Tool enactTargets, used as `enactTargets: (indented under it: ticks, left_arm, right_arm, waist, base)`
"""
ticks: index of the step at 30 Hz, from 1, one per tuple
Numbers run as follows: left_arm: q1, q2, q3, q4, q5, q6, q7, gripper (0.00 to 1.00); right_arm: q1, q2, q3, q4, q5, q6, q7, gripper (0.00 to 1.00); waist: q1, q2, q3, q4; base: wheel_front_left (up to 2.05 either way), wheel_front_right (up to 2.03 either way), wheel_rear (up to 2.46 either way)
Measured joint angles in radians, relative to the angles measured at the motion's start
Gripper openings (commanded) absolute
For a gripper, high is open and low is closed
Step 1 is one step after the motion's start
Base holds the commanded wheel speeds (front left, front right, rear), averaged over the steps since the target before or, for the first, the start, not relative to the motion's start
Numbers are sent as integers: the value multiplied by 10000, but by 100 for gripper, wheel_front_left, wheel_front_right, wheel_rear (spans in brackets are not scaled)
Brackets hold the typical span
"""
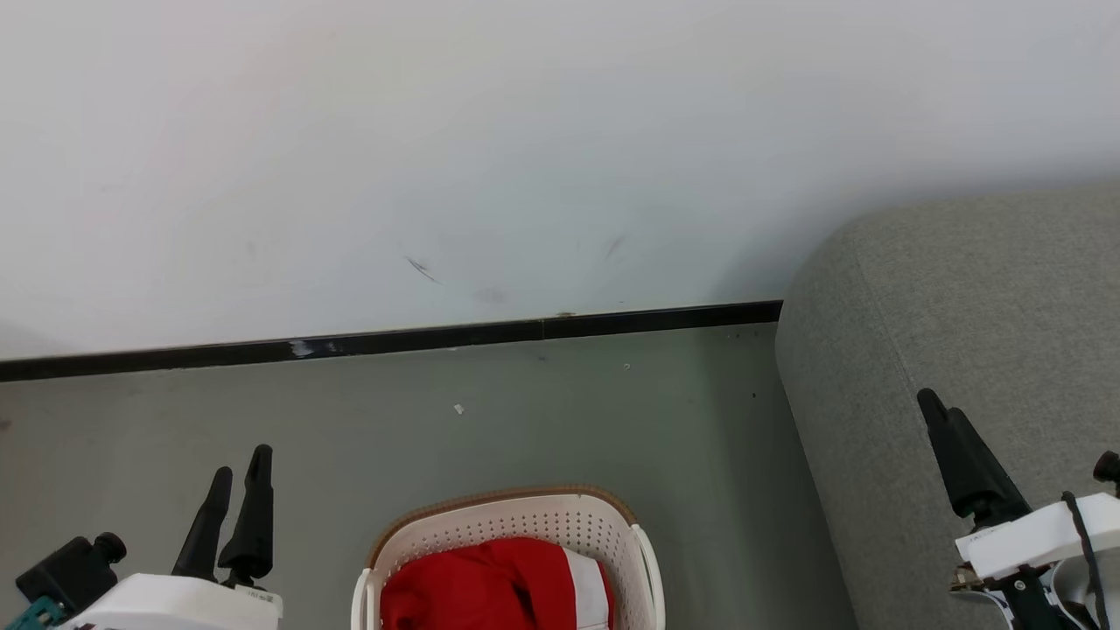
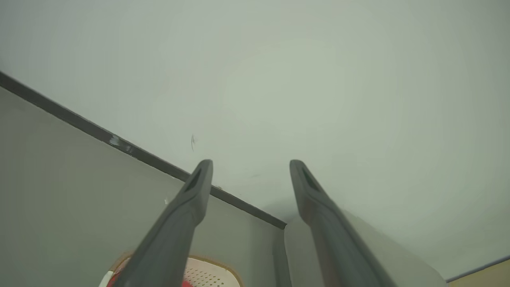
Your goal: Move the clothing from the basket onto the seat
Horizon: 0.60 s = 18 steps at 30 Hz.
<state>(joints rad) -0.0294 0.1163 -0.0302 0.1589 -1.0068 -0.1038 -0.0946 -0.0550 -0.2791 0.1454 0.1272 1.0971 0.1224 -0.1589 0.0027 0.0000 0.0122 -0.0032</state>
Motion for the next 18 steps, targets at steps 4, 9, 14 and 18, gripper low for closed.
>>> enactTargets:
  ticks: [4, 9, 14, 18]
  left_arm:
    - [0, 134, -178, -46, 941, 29, -138, 100]
    - [0, 134, -263, -109, 1937, 165, -318, 100]
    - [0, 128, -357, -117, 2809, 378, -491, 100]
    - [-1, 105, -426, -119, 3404, 493, -642, 100]
  right_arm:
    - [-3, -17, -38, -35, -924, 0, -92, 100]
    - [-6, -10, -77, -121, -2157, 4, -203, 100]
    - [-60, 105, -86, -209, -3124, 4, -276, 100]
    - [-128, 205, -148, -257, -3889, 6, -380, 100]
  waist:
    - [-11, 0, 38, -14]
    - [-16, 0, 72, -30]
    - [-18, 0, 103, -37]
    - [-20, 0, 131, -35]
  base:
    - [0, 0, 0]
    - [0, 0, 0]
    - [0, 0, 0]
    - [0, 0, 0]
